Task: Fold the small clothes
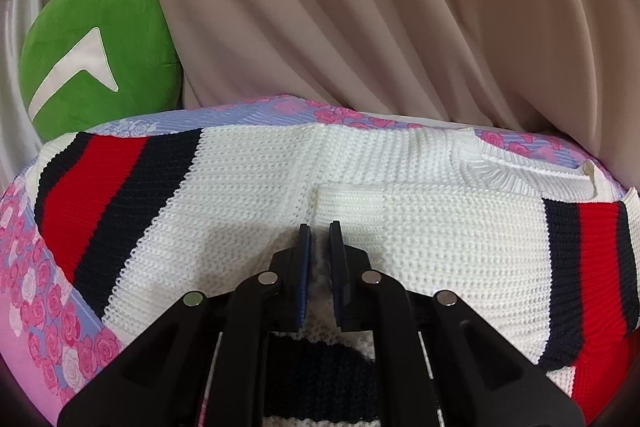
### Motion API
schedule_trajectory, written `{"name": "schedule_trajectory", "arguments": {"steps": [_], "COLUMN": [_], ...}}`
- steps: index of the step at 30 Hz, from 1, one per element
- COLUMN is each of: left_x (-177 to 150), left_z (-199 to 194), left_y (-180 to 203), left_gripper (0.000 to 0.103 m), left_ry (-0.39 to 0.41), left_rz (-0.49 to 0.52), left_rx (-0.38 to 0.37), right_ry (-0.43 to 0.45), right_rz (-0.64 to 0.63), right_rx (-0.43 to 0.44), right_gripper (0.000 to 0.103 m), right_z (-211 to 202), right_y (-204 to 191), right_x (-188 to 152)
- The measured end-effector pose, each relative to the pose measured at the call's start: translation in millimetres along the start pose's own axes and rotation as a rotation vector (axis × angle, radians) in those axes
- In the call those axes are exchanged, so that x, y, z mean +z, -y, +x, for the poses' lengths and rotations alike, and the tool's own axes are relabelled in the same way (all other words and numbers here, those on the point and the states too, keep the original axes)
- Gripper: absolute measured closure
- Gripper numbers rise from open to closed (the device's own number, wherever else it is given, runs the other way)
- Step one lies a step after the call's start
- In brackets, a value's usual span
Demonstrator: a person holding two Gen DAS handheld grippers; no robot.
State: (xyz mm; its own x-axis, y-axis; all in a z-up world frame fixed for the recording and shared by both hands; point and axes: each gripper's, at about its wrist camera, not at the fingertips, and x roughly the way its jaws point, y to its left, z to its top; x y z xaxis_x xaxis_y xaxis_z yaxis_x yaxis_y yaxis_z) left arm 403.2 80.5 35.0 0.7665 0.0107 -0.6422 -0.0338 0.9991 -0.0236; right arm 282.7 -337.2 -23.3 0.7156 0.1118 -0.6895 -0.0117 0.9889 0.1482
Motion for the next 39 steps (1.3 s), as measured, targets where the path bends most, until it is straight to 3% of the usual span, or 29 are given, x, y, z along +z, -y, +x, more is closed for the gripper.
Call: {"name": "schedule_trajectory", "arguments": {"steps": [1, 4, 9, 12, 13, 16, 20, 24, 28, 33, 35, 39], "left_x": [-0.8, -1.5, -3.8, -4.7, -5.2, -11.6, -24.6, -27.0, -11.6, 2.1, 3.5, -0.5], "left_z": [-1.2, -1.2, -2.0, -4.8, -7.2, -23.1, -50.2, -72.3, -66.2, -38.4, -24.6, 5.6], "left_y": [-0.4, -0.7, 8.0, 7.5, 6.5, -1.6, -30.4, -89.1, -182.9, -287.4, -316.9, -345.7], "left_gripper": [0.094, 0.093, 0.092, 0.090, 0.085, 0.054, 0.043, 0.030, 0.028, 0.028, 0.028, 0.030], "left_ry": [0.002, 0.006, 0.009, 0.015, 0.022, 0.050, 0.064, 0.072, 0.031, -0.036, -0.063, -0.093], "left_rz": [-0.001, -0.002, 0.031, 0.020, 0.012, -0.034, -0.090, -0.151, -0.284, -0.469, -0.540, -0.707], "left_rx": [-0.001, -0.008, 0.028, 0.025, 0.026, 0.033, 0.006, 0.034, 0.134, 0.235, 0.199, 0.025], "right_ry": [-0.033, 0.001, 0.011, 0.021, 0.039, 0.074, 0.038, -0.031, -0.033, -0.039, -0.037, -0.036], "right_rz": [-0.008, 0.167, 0.016, 0.081, 0.094, 0.046, -0.032, -0.082, -0.133, -0.085, -0.070, -0.065], "right_rx": [-0.059, 0.034, -0.088, -0.080, -0.091, -0.103, -0.030, 0.056, 0.053, 0.087, 0.103, 0.109], "right_gripper": [0.103, 0.103, 0.103, 0.103, 0.103, 0.098, 0.096, 0.094, 0.087, 0.081, 0.080, 0.076], "right_z": [13.3, 1.0, -5.4, -7.3, -16.2, -40.0, -54.6, -53.8, -55.3, -50.6, -49.7, -47.2], "right_y": [6.4, 38.7, 6.0, 19.0, 16.2, -4.5, -38.1, -61.1, -78.2, -68.0, -65.7, -67.7], "right_x": [-6.3, -5.3, -15.0, -12.1, -12.9, -23.3, -53.8, -87.5, -105.3, -103.8, -104.0, -102.9]}}
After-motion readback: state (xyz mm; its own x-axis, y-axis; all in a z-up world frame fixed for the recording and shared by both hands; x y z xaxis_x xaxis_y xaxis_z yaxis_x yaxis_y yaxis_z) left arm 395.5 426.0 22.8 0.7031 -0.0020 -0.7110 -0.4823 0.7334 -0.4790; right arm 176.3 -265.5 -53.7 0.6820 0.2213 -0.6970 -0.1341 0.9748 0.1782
